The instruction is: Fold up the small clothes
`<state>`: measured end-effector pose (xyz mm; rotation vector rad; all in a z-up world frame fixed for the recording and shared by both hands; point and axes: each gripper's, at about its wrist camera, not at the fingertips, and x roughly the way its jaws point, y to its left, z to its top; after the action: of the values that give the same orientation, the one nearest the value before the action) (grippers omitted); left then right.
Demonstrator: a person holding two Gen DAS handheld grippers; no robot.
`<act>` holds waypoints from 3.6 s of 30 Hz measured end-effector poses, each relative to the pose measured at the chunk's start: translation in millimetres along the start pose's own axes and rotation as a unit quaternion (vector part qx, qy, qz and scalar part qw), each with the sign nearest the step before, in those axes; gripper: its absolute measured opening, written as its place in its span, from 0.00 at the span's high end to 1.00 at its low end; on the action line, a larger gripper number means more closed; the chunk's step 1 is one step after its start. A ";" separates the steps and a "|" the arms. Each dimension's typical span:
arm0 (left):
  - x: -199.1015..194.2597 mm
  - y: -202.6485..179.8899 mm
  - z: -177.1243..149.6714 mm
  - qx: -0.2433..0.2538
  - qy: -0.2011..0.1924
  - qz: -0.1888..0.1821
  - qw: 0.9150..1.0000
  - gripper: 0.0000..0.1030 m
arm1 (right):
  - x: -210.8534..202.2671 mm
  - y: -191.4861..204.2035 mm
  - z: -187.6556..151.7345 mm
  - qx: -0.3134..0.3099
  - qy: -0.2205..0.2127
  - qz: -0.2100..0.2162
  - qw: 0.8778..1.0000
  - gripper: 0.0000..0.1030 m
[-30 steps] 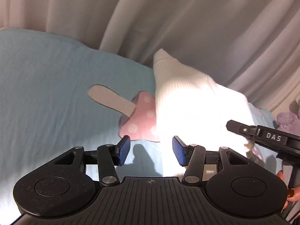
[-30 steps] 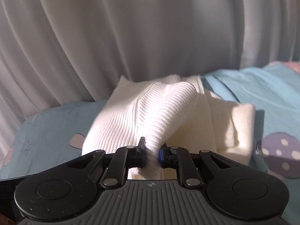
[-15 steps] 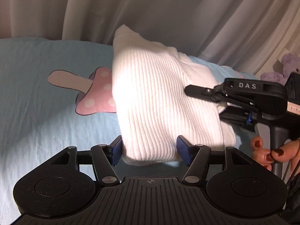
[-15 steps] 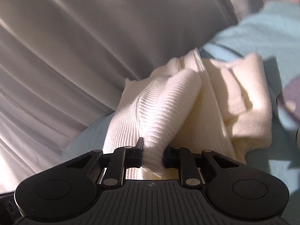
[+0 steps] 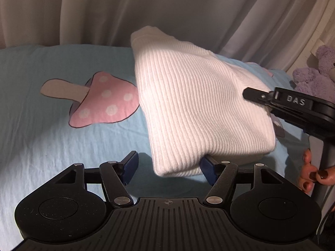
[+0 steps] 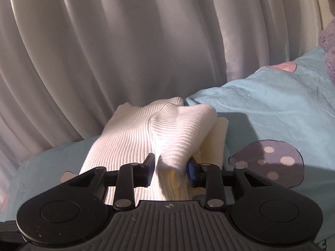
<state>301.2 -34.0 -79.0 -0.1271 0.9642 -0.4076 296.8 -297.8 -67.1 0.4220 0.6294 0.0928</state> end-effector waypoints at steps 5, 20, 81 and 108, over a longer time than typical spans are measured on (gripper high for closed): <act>-0.3 1.5 1.9 -0.019 0.000 0.003 1.000 0.32 | -25.8 -26.8 -24.9 0.082 0.017 0.030 0.996 0.61; -19.2 21.5 6.4 -0.099 -0.025 0.007 0.995 0.32 | -30.5 -32.8 -34.7 0.231 0.036 0.125 0.964 0.95; 101.3 -18.3 143.4 -0.017 -0.100 0.145 0.984 0.26 | 137.3 13.4 57.3 -0.035 0.008 -0.013 0.999 0.96; 31.7 74.8 101.4 -0.123 -0.013 -0.073 0.990 0.12 | 27.3 -117.7 51.0 0.177 0.105 0.115 0.972 0.29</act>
<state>421.1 14.7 -67.0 -0.4271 0.9799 -0.4193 343.9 -417.3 -93.3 0.8392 0.8068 0.2506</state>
